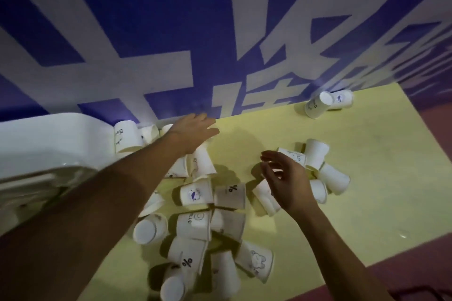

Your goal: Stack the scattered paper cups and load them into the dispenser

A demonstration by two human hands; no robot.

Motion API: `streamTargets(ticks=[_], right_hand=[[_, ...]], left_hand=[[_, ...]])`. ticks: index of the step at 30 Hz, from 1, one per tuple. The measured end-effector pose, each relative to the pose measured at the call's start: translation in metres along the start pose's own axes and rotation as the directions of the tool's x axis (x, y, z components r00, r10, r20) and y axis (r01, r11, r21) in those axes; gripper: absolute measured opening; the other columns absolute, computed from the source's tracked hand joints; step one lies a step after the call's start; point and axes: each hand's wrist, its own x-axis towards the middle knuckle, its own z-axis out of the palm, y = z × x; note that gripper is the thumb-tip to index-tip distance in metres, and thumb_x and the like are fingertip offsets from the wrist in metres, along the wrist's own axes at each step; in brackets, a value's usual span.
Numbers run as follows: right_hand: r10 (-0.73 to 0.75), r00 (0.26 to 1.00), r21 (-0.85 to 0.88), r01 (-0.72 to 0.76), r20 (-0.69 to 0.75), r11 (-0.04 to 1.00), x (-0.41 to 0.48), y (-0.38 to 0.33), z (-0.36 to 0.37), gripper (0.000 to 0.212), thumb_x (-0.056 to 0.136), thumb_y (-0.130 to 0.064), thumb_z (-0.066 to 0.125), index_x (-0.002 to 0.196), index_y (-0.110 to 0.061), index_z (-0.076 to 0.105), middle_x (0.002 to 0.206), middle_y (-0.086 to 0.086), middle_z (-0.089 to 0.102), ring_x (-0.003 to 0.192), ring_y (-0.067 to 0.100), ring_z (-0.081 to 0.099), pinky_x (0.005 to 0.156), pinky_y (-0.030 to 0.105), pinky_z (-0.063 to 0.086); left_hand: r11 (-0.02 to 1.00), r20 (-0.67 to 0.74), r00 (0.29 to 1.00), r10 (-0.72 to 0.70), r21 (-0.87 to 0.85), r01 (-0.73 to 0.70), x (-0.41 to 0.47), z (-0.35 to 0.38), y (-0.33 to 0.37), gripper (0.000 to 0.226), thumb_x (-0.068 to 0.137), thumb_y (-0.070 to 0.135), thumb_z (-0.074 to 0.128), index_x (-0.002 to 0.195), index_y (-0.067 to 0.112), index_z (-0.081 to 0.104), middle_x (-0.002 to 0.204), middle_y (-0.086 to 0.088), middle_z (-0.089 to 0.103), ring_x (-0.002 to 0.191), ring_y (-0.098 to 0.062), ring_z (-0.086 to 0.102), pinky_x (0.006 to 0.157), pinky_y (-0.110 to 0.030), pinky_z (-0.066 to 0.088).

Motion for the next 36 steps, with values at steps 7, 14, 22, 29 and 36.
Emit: streamTargets(ticks=[7, 14, 22, 29, 36], right_hand=[[0.075, 0.997, -0.06, -0.076, -0.017, 0.995, 0.049, 0.058, -0.06, 0.027, 0.099, -0.027, 0.066, 0.125, -0.019, 0.068, 0.116, -0.01, 0.071, 0.097, -0.002, 0.066, 0.078, 0.014, 0.054], [0.106, 0.956, -0.169, -0.157, -0.275, 0.973, 0.14, 0.092, -0.118, 0.055, 0.092, -0.031, 0.074, 0.14, -0.011, 0.057, 0.132, 0.01, 0.062, 0.113, 0.025, 0.062, 0.092, 0.035, 0.049], [0.144, 0.978, -0.334, -0.188, -0.152, 0.924, 0.244, 0.111, -0.123, 0.073, 0.089, -0.041, 0.073, 0.15, -0.017, 0.04, 0.146, 0.013, 0.048, 0.125, 0.034, 0.054, 0.101, 0.045, 0.048], [0.124, 0.968, -0.22, -0.172, -0.217, 0.96, 0.246, 0.115, -0.11, 0.054, 0.078, -0.034, 0.08, 0.117, -0.016, 0.047, 0.108, 0.007, 0.058, 0.094, 0.028, 0.061, 0.076, 0.043, 0.058], [0.303, 0.952, 0.495, -0.287, 0.05, 0.82, 0.172, 0.069, -0.073, 0.066, 0.087, -0.041, 0.078, 0.144, -0.028, 0.046, 0.128, 0.007, 0.066, 0.107, 0.023, 0.069, 0.086, 0.037, 0.059]], left_hand=[[0.98, 0.298, 0.95, 0.098, 0.139, -0.145, 0.042, -0.006, 0.004, 0.062, 0.094, 0.021, 0.067, 0.148, 0.032, 0.037, 0.136, 0.003, 0.053, 0.125, -0.022, 0.053, 0.096, -0.034, 0.045], [0.941, 0.074, 0.997, -0.007, -0.337, 0.031, 0.083, -0.044, 0.022, 0.08, 0.08, 0.058, 0.075, 0.148, 0.036, 0.037, 0.143, 0.01, 0.051, 0.122, -0.017, 0.055, 0.099, -0.035, 0.044], [0.586, -0.012, 0.94, -0.34, -0.785, 0.202, 0.126, -0.08, 0.08, 0.076, 0.09, 0.06, 0.065, 0.153, 0.028, 0.034, 0.153, 0.005, 0.042, 0.129, -0.02, 0.05, 0.091, -0.037, 0.049], [0.476, 0.05, 0.919, -0.392, -0.843, 0.249, 0.113, -0.048, 0.093, 0.08, 0.087, 0.059, 0.07, 0.152, 0.03, 0.034, 0.151, 0.008, 0.043, 0.129, -0.019, 0.051, 0.091, -0.033, 0.049], [0.392, 0.098, 0.892, -0.441, -0.873, 0.29, 0.086, -0.047, 0.086, 0.077, 0.087, 0.064, 0.066, 0.151, 0.035, 0.032, 0.149, 0.008, 0.045, 0.129, -0.019, 0.05, 0.097, -0.038, 0.053]])
